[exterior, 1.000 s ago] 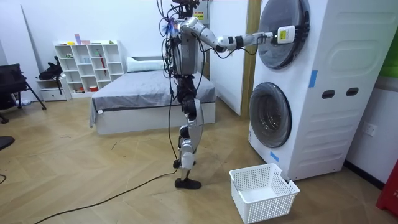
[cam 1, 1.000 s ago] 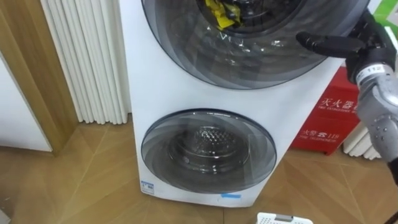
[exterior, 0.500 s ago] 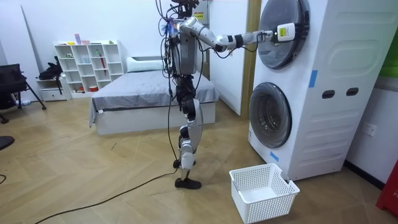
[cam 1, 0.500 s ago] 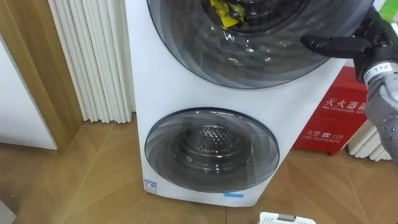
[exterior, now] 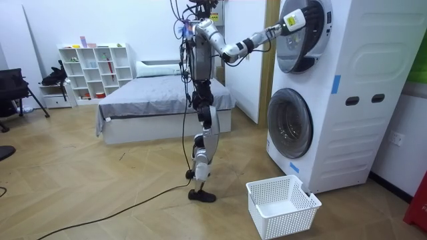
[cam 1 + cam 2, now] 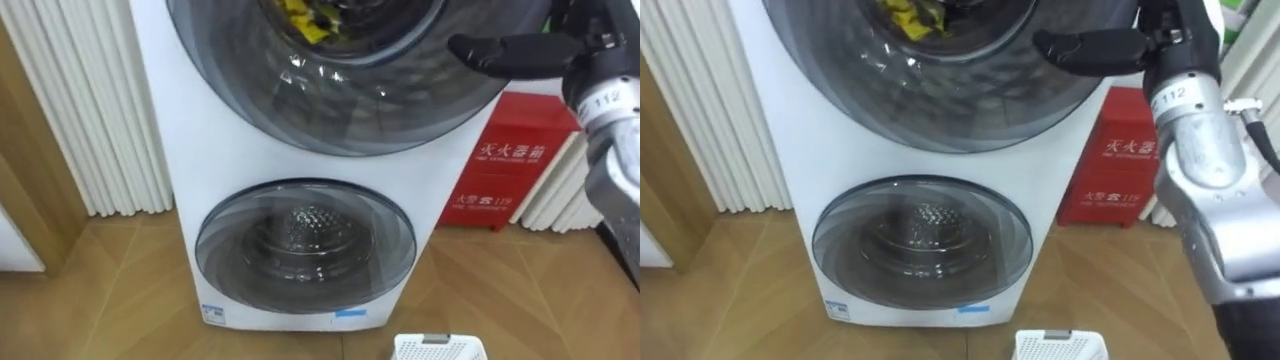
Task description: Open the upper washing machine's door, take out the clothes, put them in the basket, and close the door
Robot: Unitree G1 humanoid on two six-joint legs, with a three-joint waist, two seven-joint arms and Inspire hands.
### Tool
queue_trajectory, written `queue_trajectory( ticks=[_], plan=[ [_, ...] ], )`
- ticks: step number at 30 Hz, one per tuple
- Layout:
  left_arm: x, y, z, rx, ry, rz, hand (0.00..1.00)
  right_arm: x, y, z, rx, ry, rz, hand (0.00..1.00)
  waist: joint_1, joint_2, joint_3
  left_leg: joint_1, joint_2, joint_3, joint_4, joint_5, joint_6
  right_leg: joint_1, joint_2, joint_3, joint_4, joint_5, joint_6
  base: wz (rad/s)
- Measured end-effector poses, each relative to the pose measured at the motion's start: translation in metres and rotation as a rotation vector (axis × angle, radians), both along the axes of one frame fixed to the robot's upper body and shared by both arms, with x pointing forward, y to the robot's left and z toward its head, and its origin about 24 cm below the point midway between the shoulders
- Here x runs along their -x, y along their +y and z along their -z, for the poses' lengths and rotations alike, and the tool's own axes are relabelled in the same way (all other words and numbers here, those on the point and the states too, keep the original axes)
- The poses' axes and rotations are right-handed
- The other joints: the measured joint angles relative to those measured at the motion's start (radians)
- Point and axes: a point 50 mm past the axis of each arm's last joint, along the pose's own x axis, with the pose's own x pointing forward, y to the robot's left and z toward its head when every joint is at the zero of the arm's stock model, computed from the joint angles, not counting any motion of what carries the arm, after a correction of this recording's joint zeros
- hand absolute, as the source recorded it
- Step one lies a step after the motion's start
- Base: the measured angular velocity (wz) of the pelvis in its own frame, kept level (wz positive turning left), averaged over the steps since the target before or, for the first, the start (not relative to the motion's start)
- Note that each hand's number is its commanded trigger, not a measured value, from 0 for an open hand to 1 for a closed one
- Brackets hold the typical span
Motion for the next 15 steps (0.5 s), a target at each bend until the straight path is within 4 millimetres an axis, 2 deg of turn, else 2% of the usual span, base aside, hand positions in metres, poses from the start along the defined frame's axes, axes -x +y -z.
queue_trajectory(
  ticks=[8,13,15],
  plan=[
    [0.003,-0.005,0.002,-0.001,0.027,0.045,0.0,0.032,0.016,0.012,0.054,-0.03,-0.084,0.0,-0.01,0.008,0.0009,0.044,0.011,0.015,-0.01,0.0,0.0,0.029,0.01,0.011,-0.002,0.0,0.0,-0.12],
    [-0.004,-0.008,0.002,0.011,0.007,0.061,0.0,0.04,0.024,0.009,0.064,-0.055,-0.129,0.0,-0.037,0.036,-0.0046,0.037,0.012,0.015,-0.01,0.0,0.0,0.03,0.009,-0.014,-0.002,0.0,0.0,0.11],
    [-0.01,-0.008,0.0,0.009,-0.015,0.067,0.0,0.04,0.025,0.009,0.065,-0.058,-0.133,0.0,-0.046,0.04,-0.0047,0.034,0.012,0.015,-0.01,0.0,0.0,0.03,0.009,-0.018,-0.002,0.0,0.0,0.14]
  ],
)
